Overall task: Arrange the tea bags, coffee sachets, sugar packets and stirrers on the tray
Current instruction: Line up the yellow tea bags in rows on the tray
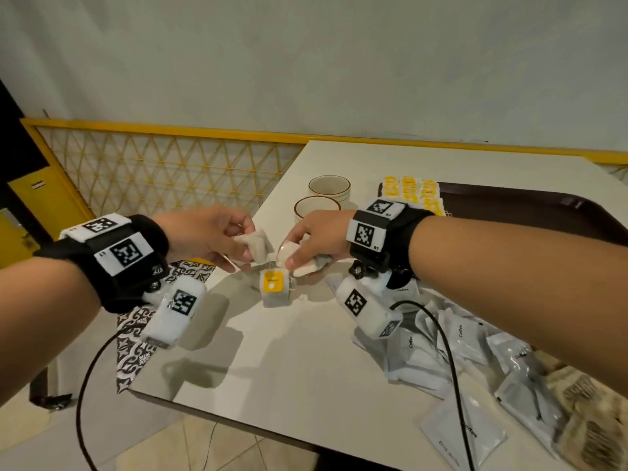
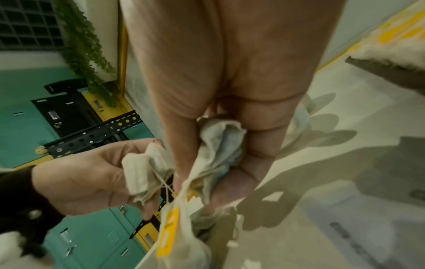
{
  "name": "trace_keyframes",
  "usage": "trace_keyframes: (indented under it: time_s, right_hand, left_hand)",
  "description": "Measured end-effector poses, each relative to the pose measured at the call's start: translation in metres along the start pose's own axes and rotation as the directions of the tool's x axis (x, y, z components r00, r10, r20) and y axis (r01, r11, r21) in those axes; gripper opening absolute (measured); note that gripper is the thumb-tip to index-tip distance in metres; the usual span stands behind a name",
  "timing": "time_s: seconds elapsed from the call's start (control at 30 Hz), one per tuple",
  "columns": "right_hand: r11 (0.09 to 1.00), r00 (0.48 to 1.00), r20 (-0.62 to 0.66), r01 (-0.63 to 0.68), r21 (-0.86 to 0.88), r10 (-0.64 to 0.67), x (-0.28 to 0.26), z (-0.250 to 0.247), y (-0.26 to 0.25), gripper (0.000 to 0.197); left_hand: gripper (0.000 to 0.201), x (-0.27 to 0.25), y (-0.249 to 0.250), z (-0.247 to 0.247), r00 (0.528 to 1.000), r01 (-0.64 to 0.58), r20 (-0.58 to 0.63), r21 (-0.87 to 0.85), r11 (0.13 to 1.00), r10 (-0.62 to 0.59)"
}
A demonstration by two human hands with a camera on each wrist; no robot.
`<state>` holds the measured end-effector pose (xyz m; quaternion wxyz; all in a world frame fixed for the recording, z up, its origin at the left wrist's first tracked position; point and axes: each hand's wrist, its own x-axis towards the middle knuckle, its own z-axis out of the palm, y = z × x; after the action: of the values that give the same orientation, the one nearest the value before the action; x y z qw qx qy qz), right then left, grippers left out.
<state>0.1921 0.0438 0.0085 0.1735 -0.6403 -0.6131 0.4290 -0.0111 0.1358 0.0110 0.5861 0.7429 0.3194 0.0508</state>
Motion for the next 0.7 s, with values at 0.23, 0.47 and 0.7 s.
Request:
trace_keyframes:
  time_s: [0.23,0.47,0.7]
  right_hand:
    - [0.986,0.989,0.144,0.048,-0.158,-0.025,0.009,0.012,-0.008,0.043]
    - [0.914,0.991,-0.054,0.090,-0.395,-0.121,0.015,0.011,-0.012,0.034]
    - [0.778,0.987,0.101,0.160,-0.607,-0.124,0.027,0.035,-0.014,0.051]
  left_hand:
    - [0.070,-0.011,-0.008,-0.002,0.997,0.032,0.074,0.007,0.999,-0.033]
    - [0.054,-0.026,-0.007,0.001,0.987,0.011,0.162,0.004,1.000,-0.011]
    - [0.055,-0.037,-0.015,0.002,0.981,0.035,0.186,0.152,0.988,-0.064]
